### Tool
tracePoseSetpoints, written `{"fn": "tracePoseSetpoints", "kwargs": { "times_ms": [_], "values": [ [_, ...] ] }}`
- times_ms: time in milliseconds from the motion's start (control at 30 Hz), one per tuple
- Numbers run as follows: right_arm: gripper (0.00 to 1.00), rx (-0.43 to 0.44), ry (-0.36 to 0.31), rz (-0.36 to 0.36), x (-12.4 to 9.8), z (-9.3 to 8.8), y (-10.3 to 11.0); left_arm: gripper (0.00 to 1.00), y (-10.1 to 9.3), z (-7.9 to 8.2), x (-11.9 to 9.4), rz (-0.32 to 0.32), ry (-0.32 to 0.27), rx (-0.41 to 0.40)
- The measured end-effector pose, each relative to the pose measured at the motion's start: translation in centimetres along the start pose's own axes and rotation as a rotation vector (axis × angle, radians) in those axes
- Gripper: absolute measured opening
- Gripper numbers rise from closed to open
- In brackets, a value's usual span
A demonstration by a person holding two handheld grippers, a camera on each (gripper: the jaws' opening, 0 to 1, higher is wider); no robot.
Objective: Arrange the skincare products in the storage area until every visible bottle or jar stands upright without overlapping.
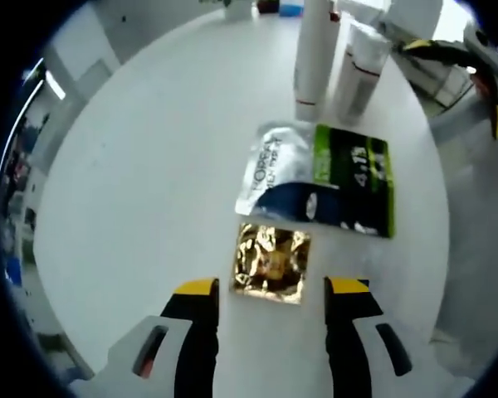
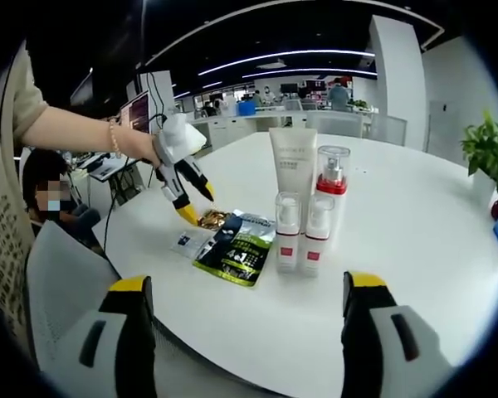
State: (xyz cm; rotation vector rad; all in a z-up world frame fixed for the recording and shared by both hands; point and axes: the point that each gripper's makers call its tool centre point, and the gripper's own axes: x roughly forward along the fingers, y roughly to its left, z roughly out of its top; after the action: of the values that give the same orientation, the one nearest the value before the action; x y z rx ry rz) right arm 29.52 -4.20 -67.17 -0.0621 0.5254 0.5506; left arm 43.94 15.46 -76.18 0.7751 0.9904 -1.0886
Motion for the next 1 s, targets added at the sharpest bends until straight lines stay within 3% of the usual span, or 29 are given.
{"fn": "tracePoseSetpoints", "kwargs": {
  "times_ms": [267,600,800,1000],
  "values": [
    [0.95,-0.019,-0.011,0.018,-0.1,0.2,0.4,0.56,-1.5,-0.2,-2.0,0.024,-0.092,-0.15],
    [0.97,0.019,-0.055,0.001,-0.5,0.9,-0.1,0.63,-5.0,-0.5,-5.2,0.066,-0.183,-0.239],
    [0.97,-0.035,-0.051,0.0,-0.5,1.0,0.4,0.69,-7.4,-1.6,-6.4,0.088,-0.224,-0.302],
    [0.97,-0.028,-0.049,0.004,-0.5,0.9,0.3,0.78,-9.7,-3.7,-7.2,0.131,-0.305,-0.449]
  ]
}}
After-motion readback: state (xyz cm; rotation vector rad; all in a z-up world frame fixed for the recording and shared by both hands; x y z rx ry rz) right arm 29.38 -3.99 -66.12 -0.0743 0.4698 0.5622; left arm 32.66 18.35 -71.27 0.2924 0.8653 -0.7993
